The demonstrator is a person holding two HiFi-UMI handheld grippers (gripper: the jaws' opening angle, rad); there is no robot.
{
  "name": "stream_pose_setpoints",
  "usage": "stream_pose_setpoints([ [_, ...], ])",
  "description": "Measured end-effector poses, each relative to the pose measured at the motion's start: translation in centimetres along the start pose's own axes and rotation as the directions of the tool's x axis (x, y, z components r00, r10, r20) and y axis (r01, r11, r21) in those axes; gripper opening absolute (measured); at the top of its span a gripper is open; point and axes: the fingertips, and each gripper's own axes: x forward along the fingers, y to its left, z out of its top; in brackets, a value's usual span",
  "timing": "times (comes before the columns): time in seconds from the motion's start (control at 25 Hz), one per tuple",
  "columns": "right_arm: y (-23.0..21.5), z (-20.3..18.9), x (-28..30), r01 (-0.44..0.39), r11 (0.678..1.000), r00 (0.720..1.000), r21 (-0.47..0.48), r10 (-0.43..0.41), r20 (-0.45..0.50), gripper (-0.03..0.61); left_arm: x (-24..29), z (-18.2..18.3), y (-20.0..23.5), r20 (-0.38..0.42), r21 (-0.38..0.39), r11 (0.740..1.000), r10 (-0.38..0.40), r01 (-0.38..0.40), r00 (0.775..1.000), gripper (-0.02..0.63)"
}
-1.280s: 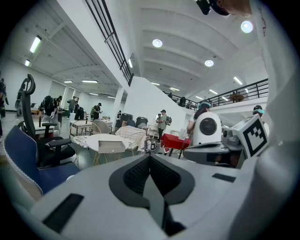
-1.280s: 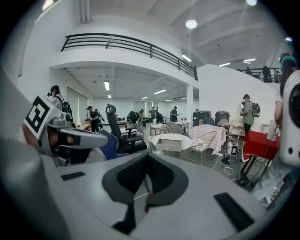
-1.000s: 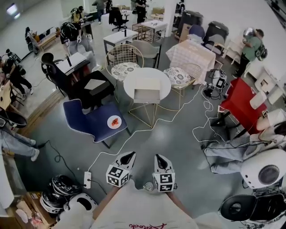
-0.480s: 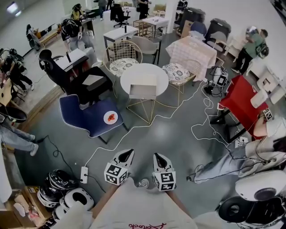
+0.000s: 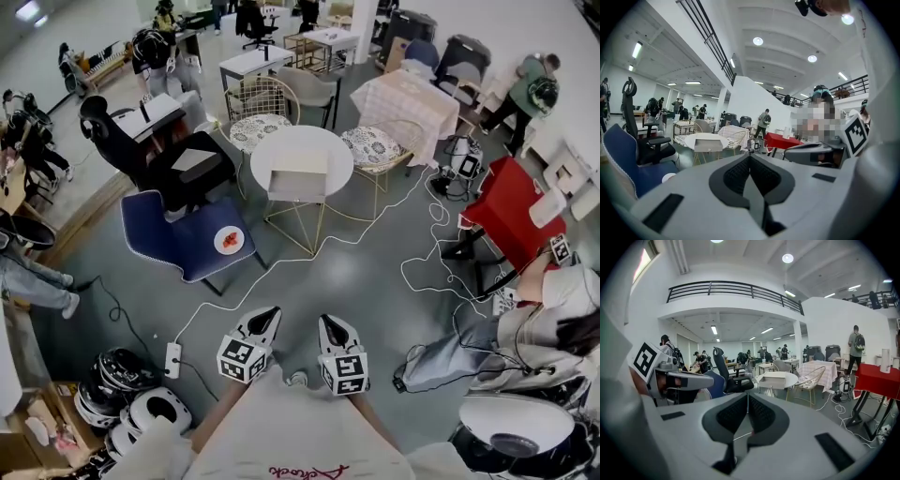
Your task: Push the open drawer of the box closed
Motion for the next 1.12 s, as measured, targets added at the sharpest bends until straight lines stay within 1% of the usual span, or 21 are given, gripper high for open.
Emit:
stream_pose_setpoints([
  [0.24, -1.1, 0.5, 2.2, 0.007, 1.0, 1.0, -0.023, -0.007, -0.008, 0.017, 1.9, 0.4, 1.3, 0.004, -0.003, 1.0, -0.004, 0.004, 1.0, 0.012],
  [0.48, -2.6, 1.4, 5.9, 0.021, 0.999, 1.0, -0.024, -0.021, -0.01, 0.017, 4.9, 0.4, 4.1, -0.004, -0.019, 0.999, -0.032, 0.032, 0.999, 0.012],
  [0.64, -3.3, 3.3, 9.8, 0.025, 1.0, 1.0, -0.013, -0.025, 0.007, 0.017, 7.5, 1.5, 7.4, -0.012, -0.022, 0.998, -0.055, 0.055, 0.998, 0.012],
  [0.8, -3.8, 5.4, 13.7, -0.016, 1.0, 0.999, 0.02, 0.016, 0.032, 0.017, 9.9, 2.9, 10.9, -0.011, -0.021, 0.998, -0.054, 0.054, 0.998, 0.012],
  [1.0, -4.1, 5.8, 18.9, -0.008, 1.0, 0.999, -0.017, 0.007, -0.036, 0.017, 12.3, 3.5, 15.3, -0.021, -0.04, 0.998, -0.056, 0.055, 0.998, 0.012],
  [1.12, -4.2, 7.1, 21.9, -0.017, 1.0, 0.999, -0.015, 0.016, -0.05, 0.017, 13.9, 4.7, 17.7, -0.026, -0.04, 0.997, -0.074, 0.073, 0.997, 0.012],
])
